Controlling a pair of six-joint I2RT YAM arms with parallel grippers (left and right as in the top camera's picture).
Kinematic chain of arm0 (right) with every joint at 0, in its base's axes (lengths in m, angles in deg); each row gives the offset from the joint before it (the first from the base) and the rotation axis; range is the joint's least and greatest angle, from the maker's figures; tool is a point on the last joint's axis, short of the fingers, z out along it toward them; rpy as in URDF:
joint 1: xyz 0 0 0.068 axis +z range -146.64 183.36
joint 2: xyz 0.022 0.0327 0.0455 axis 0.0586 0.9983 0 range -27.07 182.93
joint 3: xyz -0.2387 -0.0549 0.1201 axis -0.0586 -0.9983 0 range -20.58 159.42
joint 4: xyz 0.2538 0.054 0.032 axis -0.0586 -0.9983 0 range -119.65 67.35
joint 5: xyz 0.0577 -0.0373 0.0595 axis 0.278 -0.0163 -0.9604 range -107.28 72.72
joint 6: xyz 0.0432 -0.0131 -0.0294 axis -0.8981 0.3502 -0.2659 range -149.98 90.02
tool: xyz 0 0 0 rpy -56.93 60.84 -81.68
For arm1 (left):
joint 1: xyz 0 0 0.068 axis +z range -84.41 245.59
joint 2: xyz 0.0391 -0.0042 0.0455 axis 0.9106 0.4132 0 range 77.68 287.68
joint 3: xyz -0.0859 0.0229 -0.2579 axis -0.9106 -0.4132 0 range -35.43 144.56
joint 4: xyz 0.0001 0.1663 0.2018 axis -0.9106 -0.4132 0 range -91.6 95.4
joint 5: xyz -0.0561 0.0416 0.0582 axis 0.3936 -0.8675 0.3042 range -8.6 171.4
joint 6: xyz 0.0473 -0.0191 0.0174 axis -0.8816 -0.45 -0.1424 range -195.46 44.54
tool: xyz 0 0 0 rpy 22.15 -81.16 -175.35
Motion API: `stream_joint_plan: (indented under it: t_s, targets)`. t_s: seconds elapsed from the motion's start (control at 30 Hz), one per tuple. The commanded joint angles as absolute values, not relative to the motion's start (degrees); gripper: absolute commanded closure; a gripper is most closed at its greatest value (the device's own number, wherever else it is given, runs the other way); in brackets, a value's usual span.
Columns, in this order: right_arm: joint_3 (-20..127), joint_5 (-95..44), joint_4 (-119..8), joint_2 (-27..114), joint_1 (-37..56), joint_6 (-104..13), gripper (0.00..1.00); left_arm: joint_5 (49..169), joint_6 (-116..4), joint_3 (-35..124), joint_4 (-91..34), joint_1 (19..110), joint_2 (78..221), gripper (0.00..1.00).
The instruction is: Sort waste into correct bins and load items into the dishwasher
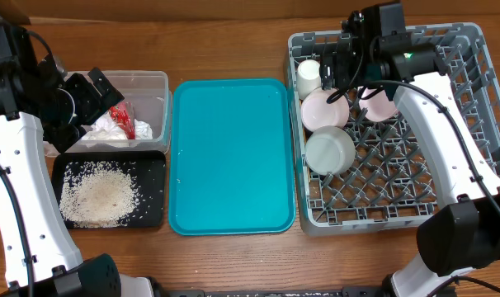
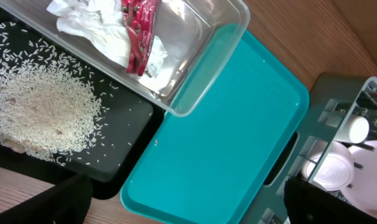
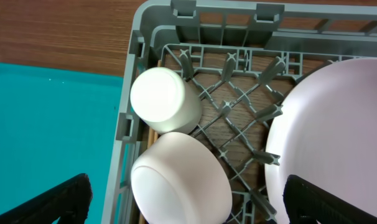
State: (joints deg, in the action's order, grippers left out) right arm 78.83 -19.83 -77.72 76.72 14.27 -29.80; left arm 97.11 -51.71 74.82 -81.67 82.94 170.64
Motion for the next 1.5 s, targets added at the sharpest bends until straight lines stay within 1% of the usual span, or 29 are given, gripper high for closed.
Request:
stream_joint_plan:
  t_s: [0.0,0.43,0.63,1.47]
  targets:
    - [80.65,-19.98,-77.41,76.2,14.23,-29.93,0.0,97.48,-52.76,75.57,-81.56,82.87,170.58,0.0]
    - [80.65,-19.98,-77.43,75.94,14.23,-29.95,0.0,97.48,-52.78,75.57,-81.56,82.87,170.58,0.0]
    - [80.65,-19.96,-77.43,71.63,14.47,-29.93,0.0,97.48,-52.76,75.57,-81.56,82.87,170.58,0.0]
    - [80.58,-19.96,-77.78,29.45,14.54,-29.93,0.0,97.48,-52.76,75.57,-81.56,82.83,170.58,0.0]
